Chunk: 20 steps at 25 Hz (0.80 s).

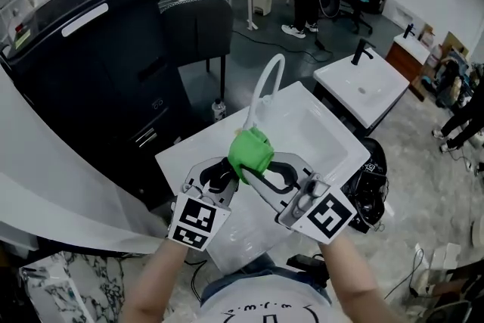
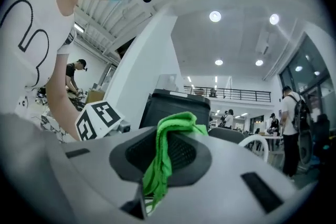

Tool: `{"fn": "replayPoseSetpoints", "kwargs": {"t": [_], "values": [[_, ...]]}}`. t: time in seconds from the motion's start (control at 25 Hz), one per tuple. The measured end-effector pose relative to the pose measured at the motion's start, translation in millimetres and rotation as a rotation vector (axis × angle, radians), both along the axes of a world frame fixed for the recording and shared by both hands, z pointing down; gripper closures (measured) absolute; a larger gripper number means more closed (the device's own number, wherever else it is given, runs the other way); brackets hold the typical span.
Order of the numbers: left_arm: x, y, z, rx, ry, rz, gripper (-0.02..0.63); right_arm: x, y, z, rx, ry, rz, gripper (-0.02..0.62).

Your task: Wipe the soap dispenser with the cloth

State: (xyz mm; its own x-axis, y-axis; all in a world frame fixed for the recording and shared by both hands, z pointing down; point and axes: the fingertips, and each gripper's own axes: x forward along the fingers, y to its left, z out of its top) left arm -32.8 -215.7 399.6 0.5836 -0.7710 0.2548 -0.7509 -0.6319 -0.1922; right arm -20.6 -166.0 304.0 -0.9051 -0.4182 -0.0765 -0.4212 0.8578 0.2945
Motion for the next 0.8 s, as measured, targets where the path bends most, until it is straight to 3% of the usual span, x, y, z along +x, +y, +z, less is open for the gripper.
{"fn": "replayPoseSetpoints", "kwargs": {"t": [0.08,0.32,0.52,0.8], "values": [[3.7,2.0,3.7,-0.006,-0.017,0.002,0.500,-12.2,5.3,7.4,-0.005,0.030,-0.038,0.546],[12.1,8.8,14.1,-0.012,-0.091,0.029,0.500,-38.8,23.0,53.0,-0.060,0.266,-0.152,0.546],[10.8,10.0,20.7,-0.038,-0.083,0.024,0.500,-36.8,14.4,57.3,-0.131,0.247,-0.143,0.548],[11.4,14.6,31.2,-0.049,-0.105,0.025,0.500,-15.1,-18.1,67.4,-0.206,0.226,0.000,0.548]]}}
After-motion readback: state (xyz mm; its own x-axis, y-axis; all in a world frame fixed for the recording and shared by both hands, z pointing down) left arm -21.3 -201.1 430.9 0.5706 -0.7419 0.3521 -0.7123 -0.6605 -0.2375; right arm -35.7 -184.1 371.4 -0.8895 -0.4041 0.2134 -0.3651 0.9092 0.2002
